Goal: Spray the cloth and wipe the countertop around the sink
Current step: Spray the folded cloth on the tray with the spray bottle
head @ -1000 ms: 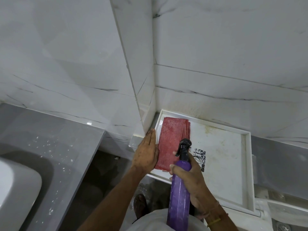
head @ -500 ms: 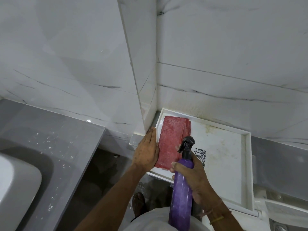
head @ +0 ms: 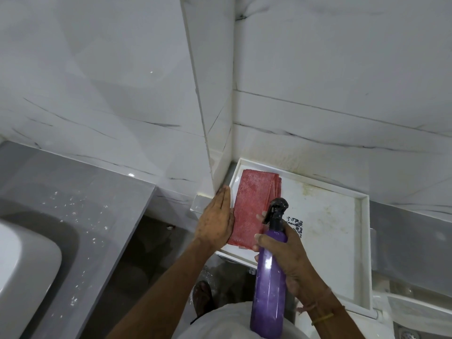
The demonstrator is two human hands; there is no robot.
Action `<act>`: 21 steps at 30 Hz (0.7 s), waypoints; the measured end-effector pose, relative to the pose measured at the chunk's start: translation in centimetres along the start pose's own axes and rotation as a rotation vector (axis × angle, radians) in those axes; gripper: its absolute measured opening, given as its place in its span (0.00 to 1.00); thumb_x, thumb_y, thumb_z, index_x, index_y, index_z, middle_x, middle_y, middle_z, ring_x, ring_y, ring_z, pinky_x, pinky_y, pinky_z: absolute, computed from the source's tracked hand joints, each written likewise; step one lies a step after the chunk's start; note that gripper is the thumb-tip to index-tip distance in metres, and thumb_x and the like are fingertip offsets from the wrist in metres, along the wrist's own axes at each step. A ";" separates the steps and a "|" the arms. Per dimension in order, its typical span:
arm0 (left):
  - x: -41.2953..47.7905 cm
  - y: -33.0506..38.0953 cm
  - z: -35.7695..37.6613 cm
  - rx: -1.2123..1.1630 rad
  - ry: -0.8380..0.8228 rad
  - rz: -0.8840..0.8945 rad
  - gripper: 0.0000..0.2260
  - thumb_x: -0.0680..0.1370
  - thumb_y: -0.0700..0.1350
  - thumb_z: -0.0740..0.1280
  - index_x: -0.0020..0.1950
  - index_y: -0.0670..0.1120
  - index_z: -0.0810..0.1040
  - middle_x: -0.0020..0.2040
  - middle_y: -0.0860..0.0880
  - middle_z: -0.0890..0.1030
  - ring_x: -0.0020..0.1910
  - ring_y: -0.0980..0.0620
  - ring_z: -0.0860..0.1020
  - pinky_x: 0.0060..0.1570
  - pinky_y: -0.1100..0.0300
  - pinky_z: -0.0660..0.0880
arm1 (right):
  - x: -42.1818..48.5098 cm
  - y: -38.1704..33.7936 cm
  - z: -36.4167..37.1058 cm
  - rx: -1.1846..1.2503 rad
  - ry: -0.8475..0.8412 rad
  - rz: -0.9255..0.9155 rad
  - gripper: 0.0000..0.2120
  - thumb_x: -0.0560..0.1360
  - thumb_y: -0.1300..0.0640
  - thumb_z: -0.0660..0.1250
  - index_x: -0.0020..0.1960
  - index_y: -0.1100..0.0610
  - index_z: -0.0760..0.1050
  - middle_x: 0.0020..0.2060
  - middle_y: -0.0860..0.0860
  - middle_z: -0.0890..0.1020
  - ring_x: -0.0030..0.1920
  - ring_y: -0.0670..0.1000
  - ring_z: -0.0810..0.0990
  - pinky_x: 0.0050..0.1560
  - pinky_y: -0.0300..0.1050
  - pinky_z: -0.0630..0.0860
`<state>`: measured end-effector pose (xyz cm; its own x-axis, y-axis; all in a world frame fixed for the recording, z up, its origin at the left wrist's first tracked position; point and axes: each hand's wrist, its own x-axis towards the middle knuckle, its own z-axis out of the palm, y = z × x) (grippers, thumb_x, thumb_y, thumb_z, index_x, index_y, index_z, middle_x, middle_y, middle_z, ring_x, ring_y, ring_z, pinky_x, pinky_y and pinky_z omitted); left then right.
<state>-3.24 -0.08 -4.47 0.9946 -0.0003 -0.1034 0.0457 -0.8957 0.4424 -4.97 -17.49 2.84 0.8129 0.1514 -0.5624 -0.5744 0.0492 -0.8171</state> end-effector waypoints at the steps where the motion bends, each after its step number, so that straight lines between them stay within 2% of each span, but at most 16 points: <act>1: 0.0 0.0 0.0 0.000 0.000 0.001 0.27 0.83 0.50 0.49 0.78 0.42 0.43 0.80 0.43 0.49 0.79 0.48 0.50 0.74 0.60 0.42 | 0.0 -0.1 0.0 -0.004 -0.009 0.000 0.16 0.69 0.68 0.72 0.48 0.50 0.79 0.34 0.48 0.85 0.29 0.48 0.82 0.30 0.42 0.80; 4: 0.0 0.0 0.1 0.002 0.002 0.004 0.26 0.83 0.50 0.49 0.78 0.41 0.44 0.80 0.43 0.49 0.79 0.48 0.50 0.74 0.59 0.44 | 0.0 -0.2 0.2 -0.010 -0.019 0.000 0.14 0.68 0.70 0.71 0.46 0.52 0.79 0.35 0.50 0.84 0.28 0.47 0.82 0.29 0.40 0.79; 7: 0.0 -0.1 0.1 0.000 0.007 0.005 0.27 0.83 0.49 0.49 0.78 0.41 0.45 0.80 0.43 0.50 0.79 0.48 0.51 0.74 0.60 0.43 | -0.1 -0.2 0.4 -0.028 0.008 0.011 0.15 0.68 0.68 0.73 0.46 0.49 0.78 0.34 0.48 0.84 0.28 0.46 0.82 0.27 0.37 0.78; 11: 0.0 -0.1 0.2 0.008 -0.002 0.002 0.27 0.83 0.50 0.49 0.78 0.41 0.44 0.80 0.43 0.50 0.79 0.48 0.50 0.73 0.60 0.43 | -0.1 -0.4 0.4 -0.044 -0.003 0.022 0.13 0.68 0.69 0.72 0.47 0.54 0.78 0.38 0.53 0.83 0.28 0.46 0.81 0.28 0.40 0.79; 14: 0.0 -0.1 0.1 0.003 0.005 0.004 0.27 0.83 0.50 0.49 0.78 0.41 0.44 0.80 0.43 0.50 0.79 0.48 0.51 0.73 0.60 0.43 | -0.1 -0.5 0.4 -0.060 0.007 0.025 0.14 0.69 0.67 0.73 0.49 0.51 0.77 0.40 0.53 0.83 0.29 0.47 0.82 0.28 0.40 0.79; 19: 0.1 -0.1 0.1 0.006 -0.003 -0.008 0.27 0.83 0.51 0.49 0.78 0.42 0.43 0.80 0.43 0.49 0.79 0.48 0.50 0.73 0.60 0.42 | -0.2 -0.7 0.4 -0.057 0.018 0.026 0.12 0.68 0.68 0.72 0.45 0.53 0.77 0.38 0.56 0.82 0.27 0.47 0.81 0.27 0.40 0.78; 21: 0.1 0.0 0.1 0.002 -0.005 -0.013 0.27 0.83 0.51 0.49 0.78 0.42 0.43 0.80 0.43 0.49 0.79 0.48 0.50 0.73 0.60 0.42 | -0.2 -0.7 0.4 -0.052 0.035 0.029 0.14 0.68 0.67 0.72 0.44 0.50 0.76 0.36 0.53 0.83 0.27 0.48 0.82 0.27 0.39 0.78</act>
<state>-3.15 -0.09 -4.61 0.9935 0.0093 -0.1132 0.0584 -0.8966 0.4389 -4.74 -17.17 3.55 0.7993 0.1175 -0.5893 -0.5929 -0.0058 -0.8053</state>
